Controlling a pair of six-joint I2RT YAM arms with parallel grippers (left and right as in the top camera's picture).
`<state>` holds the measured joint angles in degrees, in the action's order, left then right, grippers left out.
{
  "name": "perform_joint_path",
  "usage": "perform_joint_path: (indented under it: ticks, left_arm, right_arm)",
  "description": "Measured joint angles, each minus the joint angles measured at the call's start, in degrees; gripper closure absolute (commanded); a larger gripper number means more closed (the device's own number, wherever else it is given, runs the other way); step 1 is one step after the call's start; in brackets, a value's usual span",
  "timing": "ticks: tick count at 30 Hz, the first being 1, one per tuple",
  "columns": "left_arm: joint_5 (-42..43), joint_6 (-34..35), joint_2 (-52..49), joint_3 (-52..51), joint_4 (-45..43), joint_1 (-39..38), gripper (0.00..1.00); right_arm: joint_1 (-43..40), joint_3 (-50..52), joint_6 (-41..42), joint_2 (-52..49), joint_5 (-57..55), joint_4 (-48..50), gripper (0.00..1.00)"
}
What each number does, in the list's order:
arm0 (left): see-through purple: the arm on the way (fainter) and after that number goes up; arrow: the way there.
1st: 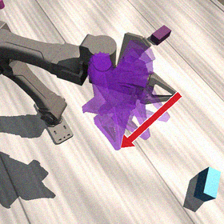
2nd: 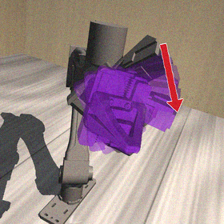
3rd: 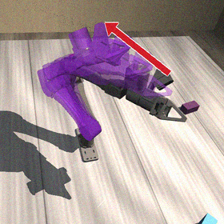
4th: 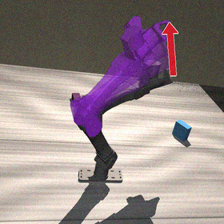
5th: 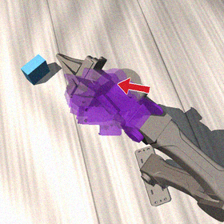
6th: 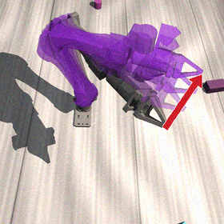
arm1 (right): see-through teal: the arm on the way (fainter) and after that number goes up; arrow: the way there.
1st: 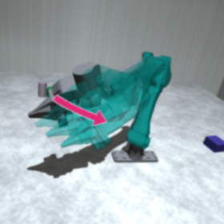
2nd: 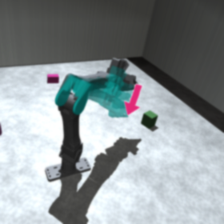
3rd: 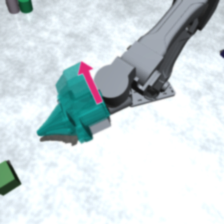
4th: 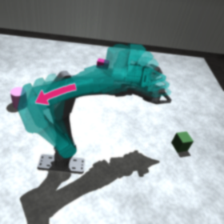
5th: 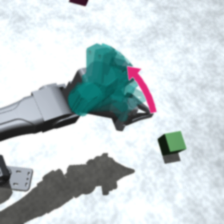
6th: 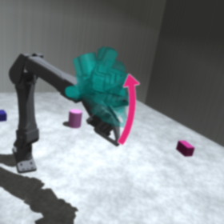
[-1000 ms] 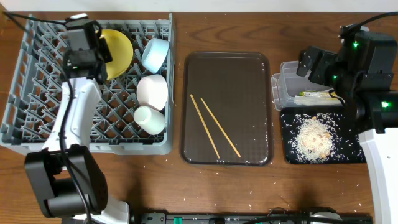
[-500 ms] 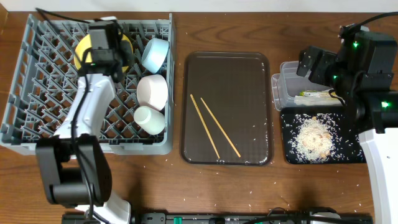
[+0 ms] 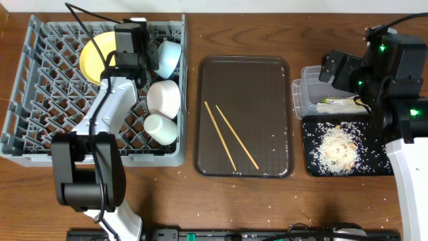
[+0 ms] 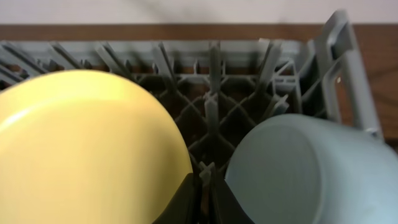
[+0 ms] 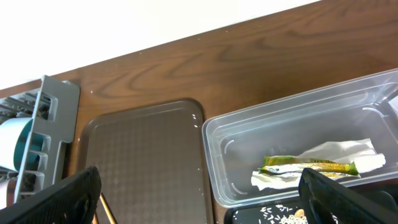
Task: Sort waste into correct bins and load items into the dishwasher
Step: 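Lower yellow plate upright into rack slot and release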
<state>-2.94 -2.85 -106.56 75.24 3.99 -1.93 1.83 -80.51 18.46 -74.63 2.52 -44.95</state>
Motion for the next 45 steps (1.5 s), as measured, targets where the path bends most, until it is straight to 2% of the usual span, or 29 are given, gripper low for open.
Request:
perform_joint_path:
  ticks: [21,45]
  left_arm:
    - [-4.55,-0.72,-1.46,0.0,1.05,0.0,0.92]
    - [-4.72,-0.39,-3.67,0.0,3.13,-0.07,0.92]
  right_arm:
    - [0.0,0.0,0.0,0.0,0.0,0.0,0.01]
    - [0.0,0.0,0.0,0.0,0.0,0.0,0.01]
